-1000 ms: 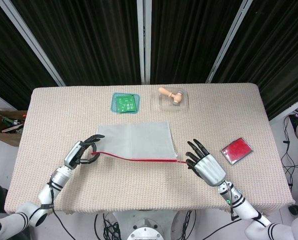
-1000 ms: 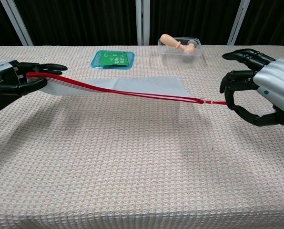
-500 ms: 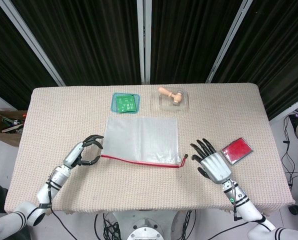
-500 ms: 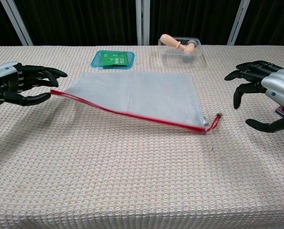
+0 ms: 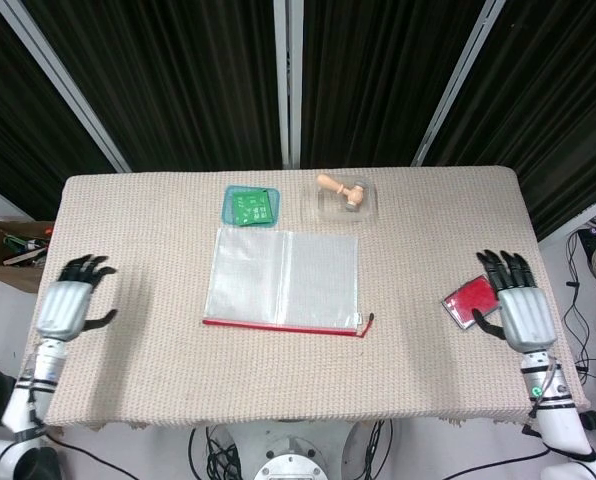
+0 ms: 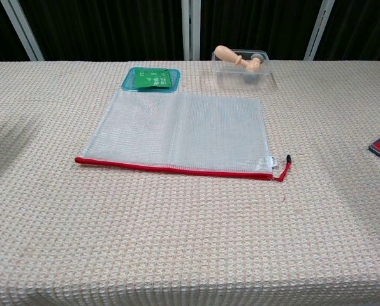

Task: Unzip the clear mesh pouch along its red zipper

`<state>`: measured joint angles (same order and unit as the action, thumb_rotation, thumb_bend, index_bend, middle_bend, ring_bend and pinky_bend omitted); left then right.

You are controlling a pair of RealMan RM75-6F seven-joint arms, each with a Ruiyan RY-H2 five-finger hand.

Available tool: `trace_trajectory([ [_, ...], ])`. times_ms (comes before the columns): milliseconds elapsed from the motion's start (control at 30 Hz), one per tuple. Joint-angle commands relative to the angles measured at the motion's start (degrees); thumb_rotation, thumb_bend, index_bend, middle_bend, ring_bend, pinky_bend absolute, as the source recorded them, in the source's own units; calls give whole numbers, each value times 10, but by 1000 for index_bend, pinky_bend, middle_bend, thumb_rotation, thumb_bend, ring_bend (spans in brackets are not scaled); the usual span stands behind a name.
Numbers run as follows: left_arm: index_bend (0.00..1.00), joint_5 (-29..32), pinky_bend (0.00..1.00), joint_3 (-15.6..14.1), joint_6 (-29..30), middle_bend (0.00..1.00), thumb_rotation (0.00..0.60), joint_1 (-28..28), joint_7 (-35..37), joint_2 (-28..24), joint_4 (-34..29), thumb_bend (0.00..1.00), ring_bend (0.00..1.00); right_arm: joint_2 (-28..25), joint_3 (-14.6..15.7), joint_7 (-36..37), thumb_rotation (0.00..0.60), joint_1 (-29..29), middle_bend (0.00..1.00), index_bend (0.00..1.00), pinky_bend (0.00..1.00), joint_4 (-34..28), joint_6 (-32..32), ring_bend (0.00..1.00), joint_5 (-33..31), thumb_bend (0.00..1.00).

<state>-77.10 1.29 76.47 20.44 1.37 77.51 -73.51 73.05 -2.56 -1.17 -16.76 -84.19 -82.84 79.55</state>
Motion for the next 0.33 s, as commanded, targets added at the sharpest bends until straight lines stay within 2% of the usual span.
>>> trace_trajectory([
  [33, 255, 42, 134, 4, 63, 128, 600, -68, -51, -54, -55, 174, 83, -40, 2, 54, 600, 39, 72, 0, 0, -16, -22, 0, -4, 194],
  [133, 255, 40, 135, -3, 107, 128, 600, -103, -69, -69, -82, 171, 84, -59, 16, 86, 600, 62, 62, 0, 0, -23, -32, 0, 8, 197],
  [333, 255, 12, 135, -21, 170, 128, 600, -156, -82, -71, -129, 167, 83, -61, 26, 105, 600, 89, 58, 0, 0, -16, -52, 0, 32, 197],
])
